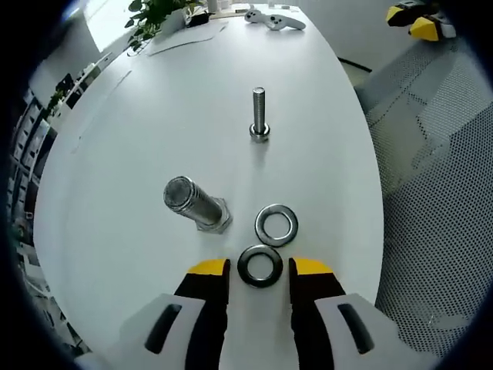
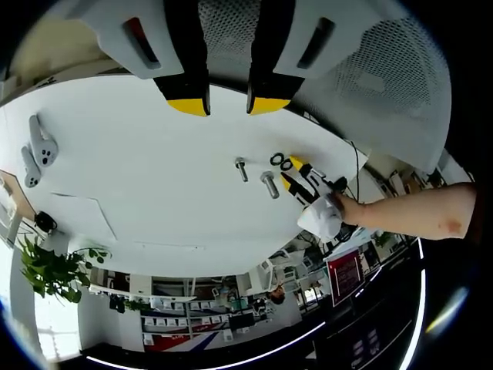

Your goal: Place the washer onto the threaded stud by aligning its center hole with the stud, sliding it down to the base, and recovering from edge contact or off-axis alignment until the washer reaches the visible bottom stop.

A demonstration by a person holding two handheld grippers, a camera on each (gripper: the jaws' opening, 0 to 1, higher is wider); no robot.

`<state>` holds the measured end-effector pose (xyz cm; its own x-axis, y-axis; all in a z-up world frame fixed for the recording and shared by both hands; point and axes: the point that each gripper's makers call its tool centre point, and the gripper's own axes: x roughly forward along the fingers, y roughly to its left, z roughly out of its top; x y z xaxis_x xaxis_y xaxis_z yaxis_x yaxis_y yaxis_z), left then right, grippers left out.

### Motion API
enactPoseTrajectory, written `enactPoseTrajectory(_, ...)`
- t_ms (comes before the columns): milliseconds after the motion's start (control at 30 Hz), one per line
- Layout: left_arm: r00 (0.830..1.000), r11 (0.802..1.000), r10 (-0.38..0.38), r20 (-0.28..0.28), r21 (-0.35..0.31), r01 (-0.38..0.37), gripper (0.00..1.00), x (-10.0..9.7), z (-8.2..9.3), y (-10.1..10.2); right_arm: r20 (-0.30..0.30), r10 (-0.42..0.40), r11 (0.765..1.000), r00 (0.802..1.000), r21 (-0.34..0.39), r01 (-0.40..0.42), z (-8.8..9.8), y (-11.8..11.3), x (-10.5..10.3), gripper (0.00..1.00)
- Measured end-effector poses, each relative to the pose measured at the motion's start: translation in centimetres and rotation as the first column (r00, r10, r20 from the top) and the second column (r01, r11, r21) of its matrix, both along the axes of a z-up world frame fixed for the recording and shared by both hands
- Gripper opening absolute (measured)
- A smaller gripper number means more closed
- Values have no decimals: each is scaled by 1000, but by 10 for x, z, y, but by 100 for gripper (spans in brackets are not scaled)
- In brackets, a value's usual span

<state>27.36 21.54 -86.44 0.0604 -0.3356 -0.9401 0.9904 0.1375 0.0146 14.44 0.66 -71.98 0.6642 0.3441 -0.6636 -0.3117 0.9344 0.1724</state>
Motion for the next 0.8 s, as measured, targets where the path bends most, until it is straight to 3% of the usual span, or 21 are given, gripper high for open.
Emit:
enactPoseTrajectory(167,998,998,-70,5,5,70,24,-6,0,-2,3,-1,1000,1000,2,1,1,0,0,22)
enactPoseTrajectory(433,998,998,-55,13,-3,55,21,-5,0,-1,10,-4,1000,1000,6,4,1,0,1,22)
enactPoseTrajectory(533,1000,999,10,5,-38,-10,21,-1,1,-3,10,-3,1000,1000,7,3,2,0,1,22)
enactPoseTrajectory(800,998,997,68,-3,-22,-68,27,2,1,2,11,-2,1000,1000,8,2,2,0,1,22)
